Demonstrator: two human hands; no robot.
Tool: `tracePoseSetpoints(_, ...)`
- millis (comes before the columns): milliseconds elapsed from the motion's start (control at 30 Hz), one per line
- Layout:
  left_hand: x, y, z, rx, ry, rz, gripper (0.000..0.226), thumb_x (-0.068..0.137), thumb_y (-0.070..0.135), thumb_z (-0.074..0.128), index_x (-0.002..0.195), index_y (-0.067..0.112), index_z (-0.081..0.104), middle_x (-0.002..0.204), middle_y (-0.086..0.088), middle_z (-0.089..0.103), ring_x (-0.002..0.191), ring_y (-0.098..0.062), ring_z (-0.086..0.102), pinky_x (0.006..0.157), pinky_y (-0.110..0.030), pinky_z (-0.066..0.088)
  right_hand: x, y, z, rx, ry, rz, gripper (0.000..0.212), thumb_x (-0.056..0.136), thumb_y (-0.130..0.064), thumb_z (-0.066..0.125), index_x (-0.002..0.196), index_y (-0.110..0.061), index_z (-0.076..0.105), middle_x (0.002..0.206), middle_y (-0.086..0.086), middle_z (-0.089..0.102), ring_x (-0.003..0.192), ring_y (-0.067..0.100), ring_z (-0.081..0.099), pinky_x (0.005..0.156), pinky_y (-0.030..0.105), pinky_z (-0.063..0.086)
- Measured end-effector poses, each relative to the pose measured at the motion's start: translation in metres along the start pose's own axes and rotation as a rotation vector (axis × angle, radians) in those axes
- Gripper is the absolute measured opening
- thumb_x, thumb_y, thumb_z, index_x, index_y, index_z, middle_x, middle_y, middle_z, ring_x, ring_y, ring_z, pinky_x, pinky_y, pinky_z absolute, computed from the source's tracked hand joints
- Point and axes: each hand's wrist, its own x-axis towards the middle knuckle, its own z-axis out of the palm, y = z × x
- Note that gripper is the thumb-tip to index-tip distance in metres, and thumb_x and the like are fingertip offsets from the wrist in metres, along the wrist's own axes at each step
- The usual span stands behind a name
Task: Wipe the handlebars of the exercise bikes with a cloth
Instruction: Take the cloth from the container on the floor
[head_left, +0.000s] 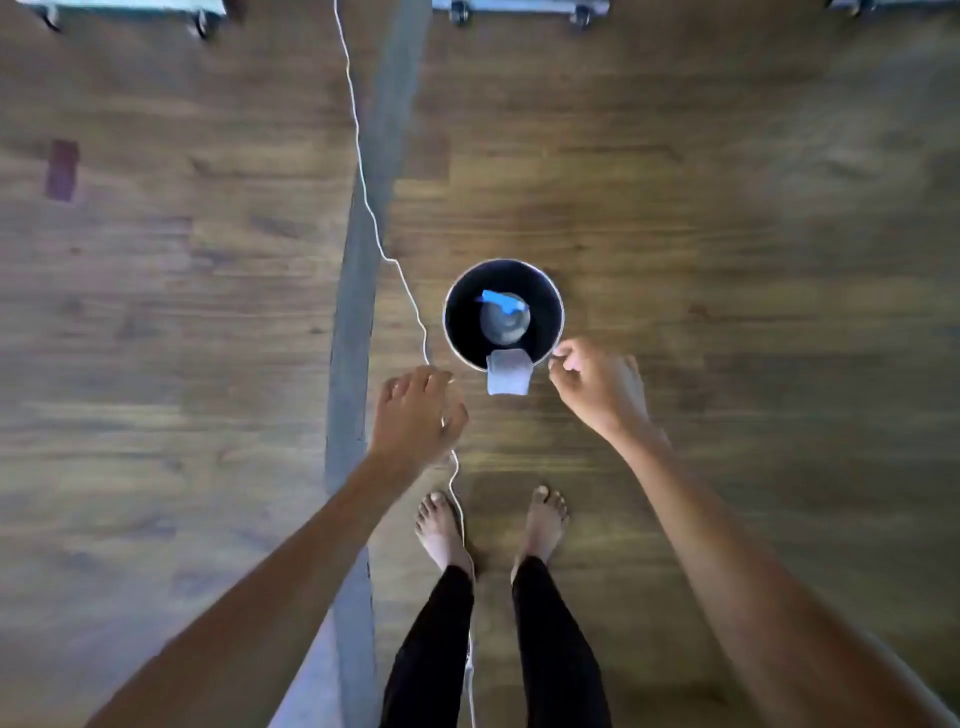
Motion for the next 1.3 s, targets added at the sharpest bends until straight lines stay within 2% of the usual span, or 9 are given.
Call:
tracePoseSetpoints(167,0.075,-0.031,0.113,0.024,-0.052,-0.027,0.051,0.088,0.032,0.051,0.133,0.007,0.049,0.138,-0.019,0.047,0.121,-0.037,0.051,0.102,-0.047,0.035,0.08,0.062,0.107,-0.09,-0.226,0.052,0.034,0.095,-0.035,0.049,0.127,-0.024,0.054,0.115,-0.001,0.067,0.107,0.024,0.061,0.082,0.034,0.043)
tracePoseSetpoints(333,0.111,-0.048,0.198,0.061,0.031,-0.021,0.062,0.089,0.03,0.058,0.144,0.011,0.038,0.151,-0.029,0.027,0.124,-0.043,0.048,0.101,-0.05,0.038,0.113,0.1,0.186,0.009,-0.258,0.036,0.058,0.096,-0.041,0.052,0.148,-0.032,0.029,0.124,0.003,0.061,0.117,0.025,0.057,0.084,0.039,0.046)
tracePoseSetpoints(433,0.118,-0.054,0.221,0.07,0.013,-0.041,0.058,0.092,0.035,0.05,0.143,0.011,0.039,0.151,-0.028,0.025,0.125,-0.043,0.047,0.1,-0.049,0.038,0.116,0.113,0.216,0.12,-0.188,0.03,0.057,0.094,-0.041,0.057,0.146,-0.035,0.034,0.129,0.001,0.06,0.115,0.022,0.06,0.087,0.039,0.048)
tracePoseSetpoints(633,0.11,-0.057,0.213,0.085,0.007,-0.035,0.056,0.087,0.031,0.058,0.137,0.007,0.045,0.147,-0.026,0.034,0.119,-0.042,0.052,0.095,-0.049,0.042,0.106,0.111,0.222,0.148,0.119,-0.015,0.031,0.093,-0.028,0.063,0.124,-0.023,0.061,0.097,0.005,0.074,0.092,0.025,0.068,0.07,0.03,0.043)
tracePoseSetpoints(833,0.078,-0.033,0.128,0.018,-0.025,-0.097,0.045,0.088,0.027,0.062,0.127,0.006,0.055,0.13,-0.02,0.054,0.115,-0.041,0.056,0.099,-0.05,0.039,0.066,0.074,0.158,0.354,0.206,-0.123,0.026,0.085,-0.012,0.07,0.111,-0.013,0.068,0.085,0.003,0.071,0.073,0.015,0.061,0.066,0.026,0.047)
tracePoseSetpoints(933,0.073,-0.018,0.053,0.019,0.012,-0.097,0.053,0.085,0.044,0.04,0.119,0.01,0.062,0.12,-0.013,0.062,0.104,-0.038,0.062,0.095,-0.046,0.041,0.052,0.025,0.085,0.506,0.234,-0.196,0.025,0.084,-0.004,0.07,0.107,-0.012,0.069,0.076,0.0,0.068,0.064,0.005,0.054,0.062,0.008,0.042)
tracePoseSetpoints(1100,0.045,0.027,-0.148,-0.022,0.241,-0.146,0.068,0.081,0.053,0.025,0.128,0.016,0.057,0.127,-0.008,0.059,0.109,-0.034,0.061,0.097,-0.04,0.036,0.015,-0.098,-0.085,0.63,0.208,-0.348,0.028,0.086,-0.006,0.067,0.106,-0.026,0.066,0.047,-0.003,0.05,0.043,0.006,0.041,0.052,0.019,0.035)
tracePoseSetpoints(1233,-0.047,0.067,-0.295,-0.057,0.332,-0.187,0.06,0.087,0.048,0.035,0.137,0.017,0.047,0.135,-0.009,0.053,0.116,-0.033,0.057,0.1,-0.039,0.035,-0.054,-0.185,-0.208,0.722,0.2,-0.467,0.029,0.087,-0.01,0.067,0.107,-0.031,0.063,0.087,0.019,0.068,0.068,0.014,0.06,0.071,0.038,0.05)
tracePoseSetpoints(1300,-0.095,0.076,-0.34,-0.062,0.454,-0.182,0.055,0.09,0.049,0.036,0.134,0.019,0.049,0.132,-0.008,0.055,0.114,-0.033,0.058,0.099,-0.04,0.036,-0.088,-0.218,-0.248,0.828,0.176,-0.527,0.028,0.087,-0.004,0.065,0.113,-0.016,0.063,0.108,0.008,0.067,0.084,0.001,0.061,0.084,0.028,0.05)
